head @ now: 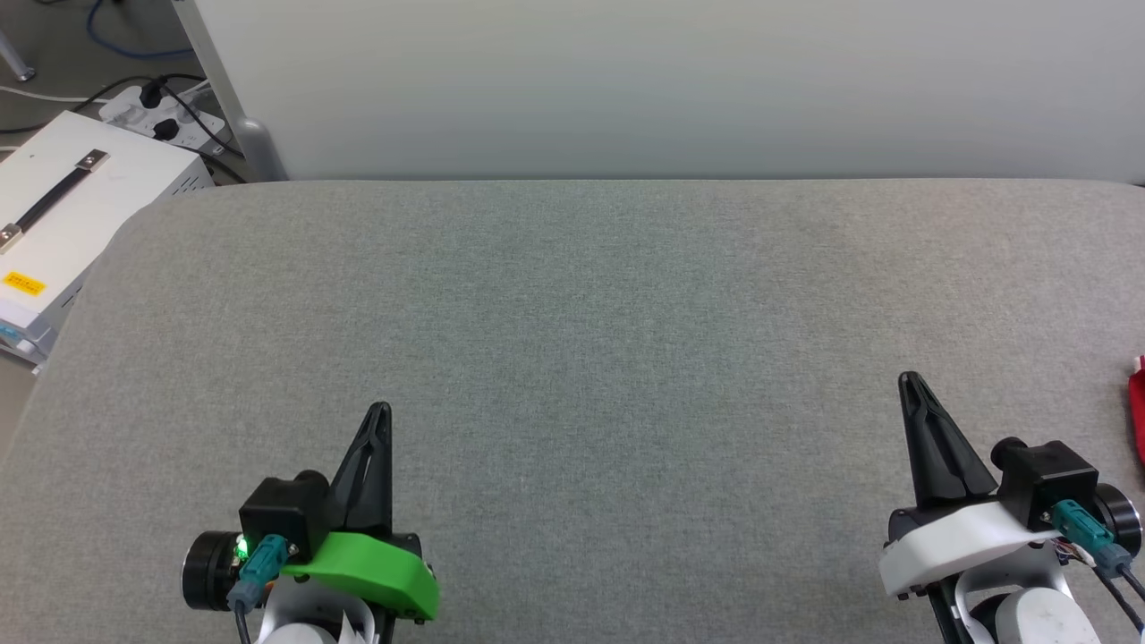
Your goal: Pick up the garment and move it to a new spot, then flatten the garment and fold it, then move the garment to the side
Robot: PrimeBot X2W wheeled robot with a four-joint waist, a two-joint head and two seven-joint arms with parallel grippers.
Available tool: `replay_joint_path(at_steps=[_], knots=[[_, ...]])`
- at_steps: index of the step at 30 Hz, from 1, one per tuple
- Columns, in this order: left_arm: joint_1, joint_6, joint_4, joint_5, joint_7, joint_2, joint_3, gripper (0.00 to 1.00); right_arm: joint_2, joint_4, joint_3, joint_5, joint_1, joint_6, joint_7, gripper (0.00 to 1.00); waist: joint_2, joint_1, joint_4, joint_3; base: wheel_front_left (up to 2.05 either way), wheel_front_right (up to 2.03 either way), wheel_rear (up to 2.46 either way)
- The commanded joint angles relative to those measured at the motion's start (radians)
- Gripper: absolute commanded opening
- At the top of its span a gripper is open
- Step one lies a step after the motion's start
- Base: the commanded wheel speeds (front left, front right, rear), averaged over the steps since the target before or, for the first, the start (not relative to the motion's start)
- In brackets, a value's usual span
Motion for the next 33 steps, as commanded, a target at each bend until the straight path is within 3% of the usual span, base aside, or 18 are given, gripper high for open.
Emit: replay_joint_path(at_steps=[1,33], knots=[[0.000,0.006,-0.005,0.013,0.007,-0.002,0.004,0.00,0.000,-0.007,-0.001,-0.010,0.007,0.000,0.007,0.00,0.0037,0.0000,0.000,-0.001,0.00,0.00,0.00],[0.000,0.039,-0.027,0.065,0.072,-0.004,0.028,0.00,0.001,-0.018,-0.004,-0.040,0.013,-0.001,0.071,0.00,0.0066,0.0000,0.000,-0.013,0.00,0.00,0.00]])
